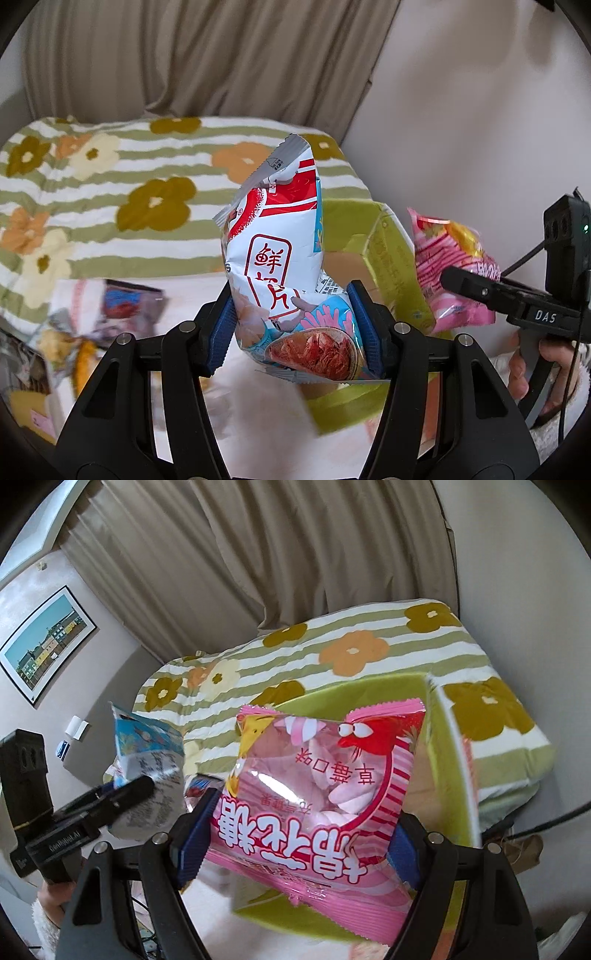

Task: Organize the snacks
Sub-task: 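Carry both bags over the box and open both tools to drop them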

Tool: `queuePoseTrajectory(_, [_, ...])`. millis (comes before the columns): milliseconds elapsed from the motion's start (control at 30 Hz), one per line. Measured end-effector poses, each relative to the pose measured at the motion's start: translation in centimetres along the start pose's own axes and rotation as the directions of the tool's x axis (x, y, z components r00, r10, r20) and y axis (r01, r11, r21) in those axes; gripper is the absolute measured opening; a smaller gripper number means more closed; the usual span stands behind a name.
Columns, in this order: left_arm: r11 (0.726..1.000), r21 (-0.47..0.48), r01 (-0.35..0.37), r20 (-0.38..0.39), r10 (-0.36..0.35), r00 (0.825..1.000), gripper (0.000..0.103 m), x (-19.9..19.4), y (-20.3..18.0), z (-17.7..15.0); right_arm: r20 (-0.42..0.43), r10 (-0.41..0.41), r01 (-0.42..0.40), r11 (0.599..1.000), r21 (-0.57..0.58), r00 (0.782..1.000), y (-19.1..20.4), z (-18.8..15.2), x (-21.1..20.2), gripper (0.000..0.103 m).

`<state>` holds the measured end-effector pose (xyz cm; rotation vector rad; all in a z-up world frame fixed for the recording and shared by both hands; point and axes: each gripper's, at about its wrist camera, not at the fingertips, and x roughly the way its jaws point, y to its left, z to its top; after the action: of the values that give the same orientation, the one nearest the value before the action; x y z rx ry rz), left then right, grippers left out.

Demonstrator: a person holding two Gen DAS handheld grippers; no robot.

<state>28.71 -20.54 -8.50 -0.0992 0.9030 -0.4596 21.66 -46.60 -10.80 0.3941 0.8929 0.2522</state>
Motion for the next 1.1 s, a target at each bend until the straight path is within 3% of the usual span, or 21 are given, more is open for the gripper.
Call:
queuePoseTrajectory(433, [0.999,0.042,-0.016,-0.154,0.022,0.988,0.055,12.2,-3.9,3.4,-0.035,0.016,-0.013,0.996,0.090,0.999,-5.8,3.0,2.6,0.079])
queuePoseTrajectory(533, [0.998,0.058,-0.033,-0.186,0.043,0.982,0.057,14.0,-4.2,3.7,-0.042,0.006,-0.002,0.995,0.102,0.999,-6.8,3.3,3.2,0.079])
queuePoseTrajectory(600, [0.995,0.089,-0.050,-0.221,0.068,0.973,0.069,15.1,-4.6,3.8,-0.047,0.006,0.000,0.992,0.124,0.999,-7.5,3.5,3.6,0.079])
queuePoseTrajectory(633, [0.993,0.106,-0.058,-0.231,0.081,0.970,0.084,15.3,-4.8,3.8,-0.049,0.007,-0.001,0.991,0.133,0.999,-7.7,3.6,3.8,0.079])
queuePoseTrajectory(667, [0.990,0.124,-0.067,-0.228,0.094,0.969,0.093,15.4,-5.0,3.7,-0.052,0.006,0.001,0.990,0.139,0.999,-7.9,3.6,4.0,0.079])
queuePoseTrajectory(1100, [0.991,0.090,-0.095,-0.179,0.110,0.978,0.094,11.6,-1.9,1.2,-0.109,-0.074,0.087,0.990,0.112,0.991,-7.2,3.8,6.0,0.079])
